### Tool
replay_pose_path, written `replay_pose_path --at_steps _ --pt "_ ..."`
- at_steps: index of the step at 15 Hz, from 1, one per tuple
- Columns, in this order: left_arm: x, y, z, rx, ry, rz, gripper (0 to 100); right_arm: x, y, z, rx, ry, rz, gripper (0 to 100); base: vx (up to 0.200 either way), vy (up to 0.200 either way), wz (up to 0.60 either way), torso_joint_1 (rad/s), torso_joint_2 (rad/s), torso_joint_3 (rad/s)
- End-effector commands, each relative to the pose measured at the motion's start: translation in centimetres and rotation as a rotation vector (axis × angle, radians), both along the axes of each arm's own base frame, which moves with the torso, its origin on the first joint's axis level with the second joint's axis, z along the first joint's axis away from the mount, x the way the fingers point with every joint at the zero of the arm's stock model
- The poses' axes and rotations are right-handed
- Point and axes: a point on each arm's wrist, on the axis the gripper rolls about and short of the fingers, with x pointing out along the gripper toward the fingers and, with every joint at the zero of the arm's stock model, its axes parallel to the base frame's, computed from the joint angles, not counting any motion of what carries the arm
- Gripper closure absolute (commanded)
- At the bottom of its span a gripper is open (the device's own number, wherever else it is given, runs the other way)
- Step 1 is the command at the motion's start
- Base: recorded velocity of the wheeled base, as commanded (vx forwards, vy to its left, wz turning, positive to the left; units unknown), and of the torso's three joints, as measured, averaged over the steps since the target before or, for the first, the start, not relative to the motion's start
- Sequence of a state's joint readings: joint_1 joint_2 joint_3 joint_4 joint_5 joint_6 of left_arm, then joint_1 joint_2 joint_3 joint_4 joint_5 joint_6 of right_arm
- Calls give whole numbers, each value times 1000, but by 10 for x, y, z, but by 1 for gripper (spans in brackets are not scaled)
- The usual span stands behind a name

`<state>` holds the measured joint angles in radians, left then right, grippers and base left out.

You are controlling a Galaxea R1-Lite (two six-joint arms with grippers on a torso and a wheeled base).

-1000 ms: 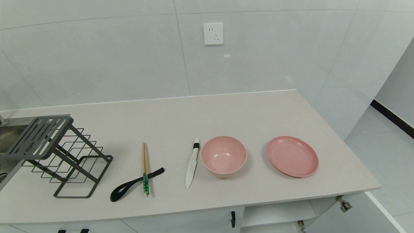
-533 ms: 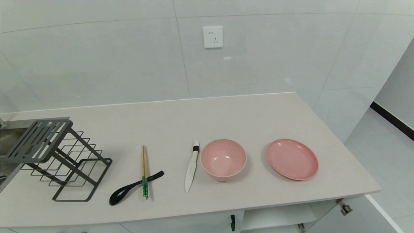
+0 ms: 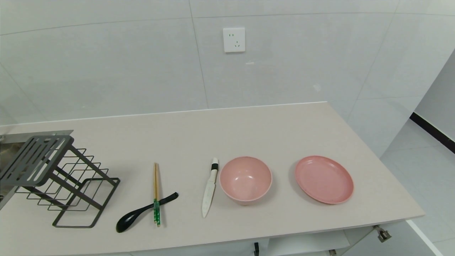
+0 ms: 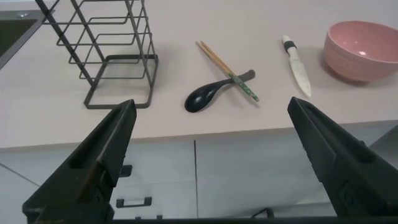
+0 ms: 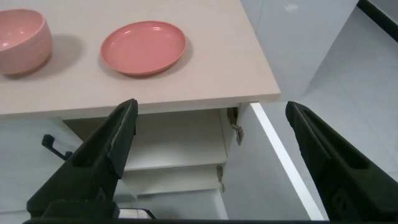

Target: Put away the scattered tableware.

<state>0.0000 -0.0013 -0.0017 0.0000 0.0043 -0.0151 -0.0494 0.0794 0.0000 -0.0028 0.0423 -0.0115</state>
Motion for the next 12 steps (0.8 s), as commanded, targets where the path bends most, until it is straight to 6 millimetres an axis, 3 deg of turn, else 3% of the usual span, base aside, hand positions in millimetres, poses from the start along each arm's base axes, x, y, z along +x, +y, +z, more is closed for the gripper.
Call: replay_pose_path --at_steps 1,7,12 --pt "0 0 0 0 1 0 0 0 0 0 -1 0 1 0 0 0 0 0 0 0" --pt "0 0 0 7 0 0 0 1 0 0 1 6 -15 0 0 0 0 0 0 0" --pt "0 0 0 -13 1 3 0 0 0 1 -6 5 -9 0 0 0 0 114 -212 -100"
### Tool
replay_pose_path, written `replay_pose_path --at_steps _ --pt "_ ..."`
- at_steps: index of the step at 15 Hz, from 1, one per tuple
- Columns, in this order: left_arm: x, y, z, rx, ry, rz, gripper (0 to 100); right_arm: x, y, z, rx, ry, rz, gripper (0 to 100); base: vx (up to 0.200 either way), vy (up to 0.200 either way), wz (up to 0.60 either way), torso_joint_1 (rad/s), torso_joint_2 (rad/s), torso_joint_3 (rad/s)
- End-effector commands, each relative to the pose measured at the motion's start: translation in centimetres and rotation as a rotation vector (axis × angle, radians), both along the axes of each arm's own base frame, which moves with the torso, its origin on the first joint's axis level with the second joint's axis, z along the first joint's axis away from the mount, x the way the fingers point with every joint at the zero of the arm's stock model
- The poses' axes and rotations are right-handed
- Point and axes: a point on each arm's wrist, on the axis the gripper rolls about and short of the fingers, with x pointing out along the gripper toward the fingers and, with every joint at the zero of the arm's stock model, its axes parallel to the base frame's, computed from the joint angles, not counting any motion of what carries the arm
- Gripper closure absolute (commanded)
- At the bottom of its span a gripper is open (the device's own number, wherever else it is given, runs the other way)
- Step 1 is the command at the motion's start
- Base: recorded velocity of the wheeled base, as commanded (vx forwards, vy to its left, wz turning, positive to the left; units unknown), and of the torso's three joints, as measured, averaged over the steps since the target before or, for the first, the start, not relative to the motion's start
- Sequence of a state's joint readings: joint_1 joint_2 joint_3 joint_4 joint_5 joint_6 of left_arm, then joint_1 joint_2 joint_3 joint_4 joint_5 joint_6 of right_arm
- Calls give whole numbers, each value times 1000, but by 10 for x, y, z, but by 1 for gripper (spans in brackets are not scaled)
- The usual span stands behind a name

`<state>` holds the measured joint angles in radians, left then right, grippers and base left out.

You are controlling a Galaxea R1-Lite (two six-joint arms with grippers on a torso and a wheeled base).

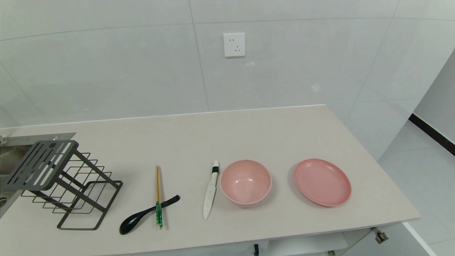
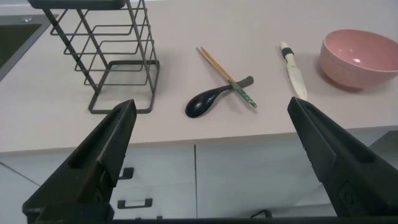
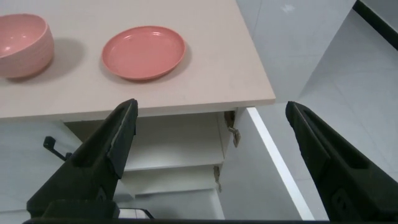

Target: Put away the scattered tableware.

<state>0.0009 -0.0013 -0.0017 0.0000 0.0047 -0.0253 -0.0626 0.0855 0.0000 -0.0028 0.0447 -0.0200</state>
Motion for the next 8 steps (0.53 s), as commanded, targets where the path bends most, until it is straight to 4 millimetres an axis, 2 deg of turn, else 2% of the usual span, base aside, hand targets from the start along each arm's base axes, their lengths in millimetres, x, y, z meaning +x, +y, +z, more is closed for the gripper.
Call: replay_pose_path --at_steps 1,6,8 --pt "0 0 0 -1 1 4 0 0 0 0 2 0 -1 0 0 0 0 0 0 0" --pt "0 0 0 1 1 1 0 0 0 1 23 -8 -18 0 0 0 0 0 0 0" --pt "0 0 0 1 1 1 0 0 0 7 9 -63 8 0 0 0 0 0 0 0"
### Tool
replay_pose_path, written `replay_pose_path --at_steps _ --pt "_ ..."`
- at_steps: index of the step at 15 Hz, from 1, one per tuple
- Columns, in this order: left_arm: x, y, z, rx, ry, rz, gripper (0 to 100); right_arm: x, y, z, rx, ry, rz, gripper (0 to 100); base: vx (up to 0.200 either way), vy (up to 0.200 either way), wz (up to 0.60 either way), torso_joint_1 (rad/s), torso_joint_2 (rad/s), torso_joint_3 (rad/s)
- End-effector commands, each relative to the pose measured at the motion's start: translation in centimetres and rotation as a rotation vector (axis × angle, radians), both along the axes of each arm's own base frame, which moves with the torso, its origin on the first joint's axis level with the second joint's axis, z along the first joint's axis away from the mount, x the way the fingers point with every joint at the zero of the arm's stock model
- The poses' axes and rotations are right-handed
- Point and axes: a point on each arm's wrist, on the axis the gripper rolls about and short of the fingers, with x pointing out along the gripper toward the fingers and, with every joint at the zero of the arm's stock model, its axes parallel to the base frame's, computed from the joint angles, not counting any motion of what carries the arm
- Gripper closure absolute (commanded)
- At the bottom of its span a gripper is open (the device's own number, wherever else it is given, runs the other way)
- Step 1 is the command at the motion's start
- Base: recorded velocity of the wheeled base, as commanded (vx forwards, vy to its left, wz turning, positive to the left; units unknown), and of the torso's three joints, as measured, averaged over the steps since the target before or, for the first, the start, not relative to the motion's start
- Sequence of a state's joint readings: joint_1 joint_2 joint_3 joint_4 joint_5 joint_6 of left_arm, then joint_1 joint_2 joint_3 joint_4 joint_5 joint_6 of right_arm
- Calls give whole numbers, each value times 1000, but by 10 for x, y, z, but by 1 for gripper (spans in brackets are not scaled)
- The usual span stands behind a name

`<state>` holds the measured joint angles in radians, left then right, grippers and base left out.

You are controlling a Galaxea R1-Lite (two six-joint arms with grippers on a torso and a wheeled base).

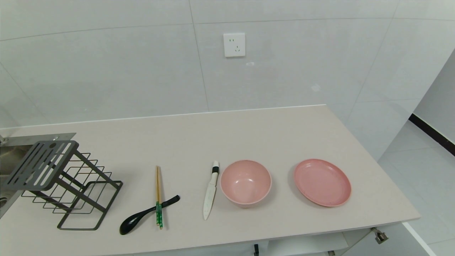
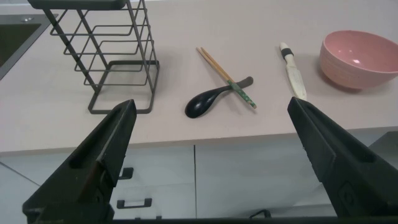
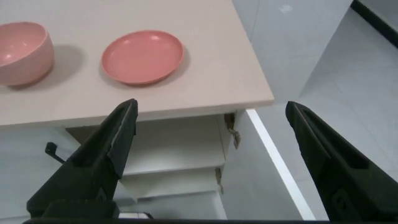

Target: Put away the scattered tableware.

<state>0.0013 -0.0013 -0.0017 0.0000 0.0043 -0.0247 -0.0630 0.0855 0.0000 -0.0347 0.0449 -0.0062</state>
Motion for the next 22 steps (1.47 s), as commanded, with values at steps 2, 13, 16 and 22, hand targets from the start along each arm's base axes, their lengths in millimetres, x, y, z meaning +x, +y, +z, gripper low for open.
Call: replay_pose_path --at_steps 2,13,16,22 --pt "0 0 0 0 1 1 0 -2 1 25 -42 -241 56 0 0 0 0 0 0 0" --pt "0 0 0 28 2 -2 0 59 7 98 -53 14 396 0 0 0 0 0 0 0" --pt "0 0 0 35 2 -4 0 87 10 95 -29 140 448 0 0 0 0 0 0 0" --pt "0 0 0 35 2 -5 0 119 11 58 -59 195 457 0 0 0 0 0 0 0"
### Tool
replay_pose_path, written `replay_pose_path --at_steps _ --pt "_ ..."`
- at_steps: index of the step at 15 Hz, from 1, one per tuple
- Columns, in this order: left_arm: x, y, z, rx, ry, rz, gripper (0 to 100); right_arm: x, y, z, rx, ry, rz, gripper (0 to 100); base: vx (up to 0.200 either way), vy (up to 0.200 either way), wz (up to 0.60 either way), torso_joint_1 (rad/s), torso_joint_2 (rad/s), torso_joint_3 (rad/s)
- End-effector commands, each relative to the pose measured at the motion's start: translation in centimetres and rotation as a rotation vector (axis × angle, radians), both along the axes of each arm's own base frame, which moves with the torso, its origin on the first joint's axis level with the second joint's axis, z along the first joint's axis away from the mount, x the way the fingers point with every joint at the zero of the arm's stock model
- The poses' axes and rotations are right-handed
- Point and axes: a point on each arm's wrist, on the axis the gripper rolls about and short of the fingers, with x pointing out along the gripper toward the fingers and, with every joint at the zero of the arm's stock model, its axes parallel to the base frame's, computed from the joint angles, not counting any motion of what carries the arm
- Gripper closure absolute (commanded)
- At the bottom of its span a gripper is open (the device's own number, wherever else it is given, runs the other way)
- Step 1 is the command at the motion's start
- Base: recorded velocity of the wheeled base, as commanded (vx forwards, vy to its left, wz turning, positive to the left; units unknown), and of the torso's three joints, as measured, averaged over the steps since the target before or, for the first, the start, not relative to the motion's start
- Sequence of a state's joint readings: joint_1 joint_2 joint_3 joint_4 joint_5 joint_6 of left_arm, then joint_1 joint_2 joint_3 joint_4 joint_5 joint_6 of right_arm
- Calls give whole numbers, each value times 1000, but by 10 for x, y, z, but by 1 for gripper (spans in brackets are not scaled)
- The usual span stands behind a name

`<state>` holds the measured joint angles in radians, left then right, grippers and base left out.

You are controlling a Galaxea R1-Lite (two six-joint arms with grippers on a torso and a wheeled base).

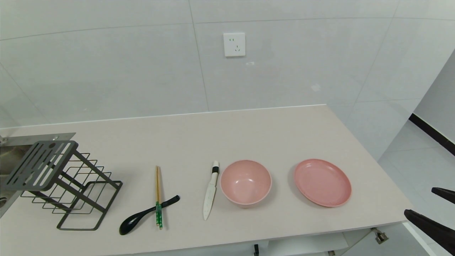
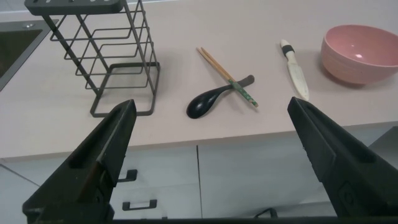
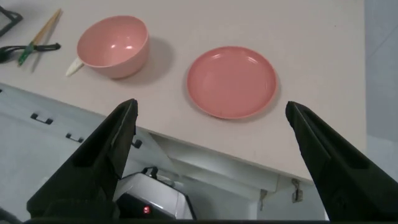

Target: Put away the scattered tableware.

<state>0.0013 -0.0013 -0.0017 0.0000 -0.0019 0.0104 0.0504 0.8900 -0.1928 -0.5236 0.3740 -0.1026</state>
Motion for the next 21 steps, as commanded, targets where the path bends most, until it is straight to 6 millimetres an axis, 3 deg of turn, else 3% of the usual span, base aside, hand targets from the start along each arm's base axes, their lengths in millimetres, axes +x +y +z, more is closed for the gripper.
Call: replay_pose_path --at_steps 1,11,21 --pt "0 0 0 0 1 1 0 16 1 -26 -31 59 6 0 0 0 0 0 0 0" --pt "0 0 0 0 1 1 0 54 3 -36 -40 54 7 0 0 0 0 0 0 0" --pt "0 0 0 -3 1 1 0 74 9 -56 -62 148 43 0 0 0 0 0 0 0"
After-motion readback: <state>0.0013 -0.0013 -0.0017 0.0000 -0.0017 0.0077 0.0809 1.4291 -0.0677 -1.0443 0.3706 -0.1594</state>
